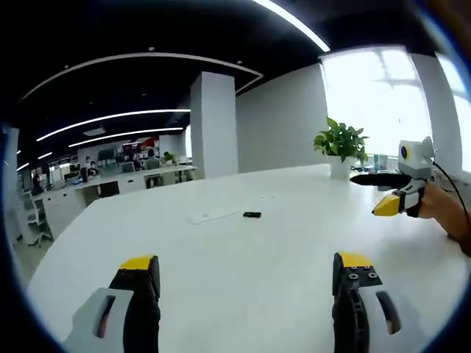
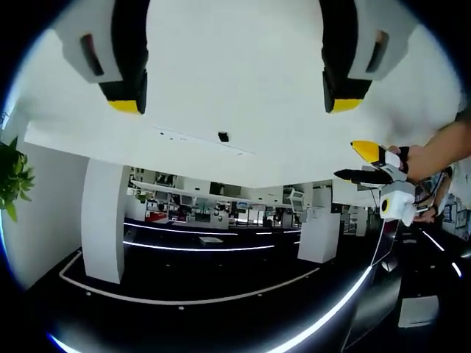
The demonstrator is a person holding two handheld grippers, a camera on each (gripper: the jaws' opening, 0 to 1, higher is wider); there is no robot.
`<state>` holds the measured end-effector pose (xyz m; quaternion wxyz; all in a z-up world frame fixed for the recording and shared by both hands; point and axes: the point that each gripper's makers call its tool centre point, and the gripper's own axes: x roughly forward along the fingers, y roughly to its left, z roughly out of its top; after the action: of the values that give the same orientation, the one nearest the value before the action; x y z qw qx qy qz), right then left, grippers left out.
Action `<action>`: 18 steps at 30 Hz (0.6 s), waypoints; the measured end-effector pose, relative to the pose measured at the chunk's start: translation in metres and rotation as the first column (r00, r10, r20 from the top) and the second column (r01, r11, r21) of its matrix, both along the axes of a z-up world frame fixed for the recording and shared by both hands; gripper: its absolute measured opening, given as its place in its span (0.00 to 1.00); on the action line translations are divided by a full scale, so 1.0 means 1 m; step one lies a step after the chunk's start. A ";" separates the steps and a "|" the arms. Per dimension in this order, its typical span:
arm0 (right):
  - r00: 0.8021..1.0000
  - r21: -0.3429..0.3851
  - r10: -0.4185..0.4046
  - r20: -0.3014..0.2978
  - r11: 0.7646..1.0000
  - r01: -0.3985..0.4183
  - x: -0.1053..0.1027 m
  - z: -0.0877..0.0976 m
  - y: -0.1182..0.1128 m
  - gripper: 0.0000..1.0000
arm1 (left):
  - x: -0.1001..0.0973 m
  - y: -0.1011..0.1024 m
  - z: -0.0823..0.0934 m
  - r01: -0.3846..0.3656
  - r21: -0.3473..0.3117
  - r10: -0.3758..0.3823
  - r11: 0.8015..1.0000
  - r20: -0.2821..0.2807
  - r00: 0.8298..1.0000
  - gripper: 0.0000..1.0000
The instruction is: Snap the two parts of the plastic buckle together until the buckle closes and remains connected.
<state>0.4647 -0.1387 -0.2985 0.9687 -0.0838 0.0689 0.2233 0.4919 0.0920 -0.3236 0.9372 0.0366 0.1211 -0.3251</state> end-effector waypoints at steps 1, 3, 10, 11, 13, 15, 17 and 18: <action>1.000 0.007 -0.002 -0.007 1.000 0.002 0.000 0.000 -0.001 1.00 | 0.001 0.000 0.000 0.002 0.002 -0.002 1.000 0.001 1.000 0.99; 1.000 0.014 -0.008 -0.006 1.000 0.008 -0.001 0.000 -0.003 1.00 | 0.002 0.002 0.000 -0.001 0.005 0.001 1.000 0.002 1.000 0.99; 0.999 -0.072 -0.036 0.007 0.997 0.036 -0.013 -0.006 -0.017 0.98 | 0.004 0.003 -0.002 -0.018 0.018 0.018 1.000 0.005 1.000 0.99; 0.999 -0.079 -0.035 0.010 0.996 0.036 -0.014 -0.006 -0.017 0.97 | 0.003 0.003 -0.001 -0.020 0.019 0.020 1.000 0.012 1.000 0.99; 1.000 -0.070 -0.027 0.003 0.997 0.027 -0.017 -0.007 -0.015 0.96 | 0.004 0.005 0.000 -0.029 0.022 0.029 0.999 0.029 0.999 0.99; 1.000 -0.057 -0.018 -0.018 0.998 0.017 -0.016 -0.011 -0.012 0.98 | 0.007 0.007 0.000 -0.037 0.025 0.036 0.999 0.034 0.999 0.99; 1.000 -0.055 -0.002 -0.025 0.998 0.001 -0.016 -0.012 -0.009 0.98 | 0.007 0.008 -0.002 -0.041 0.026 0.040 0.999 0.028 0.999 0.99; 1.000 -0.048 0.000 -0.028 0.999 -0.001 -0.016 -0.012 -0.008 0.98 | 0.006 0.009 -0.002 -0.042 0.023 0.042 0.999 0.027 0.999 0.99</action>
<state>0.4484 -0.1464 -0.3109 0.9653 -0.1037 0.0878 0.2232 0.4982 0.1010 -0.3255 0.9448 0.0496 0.1132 -0.3033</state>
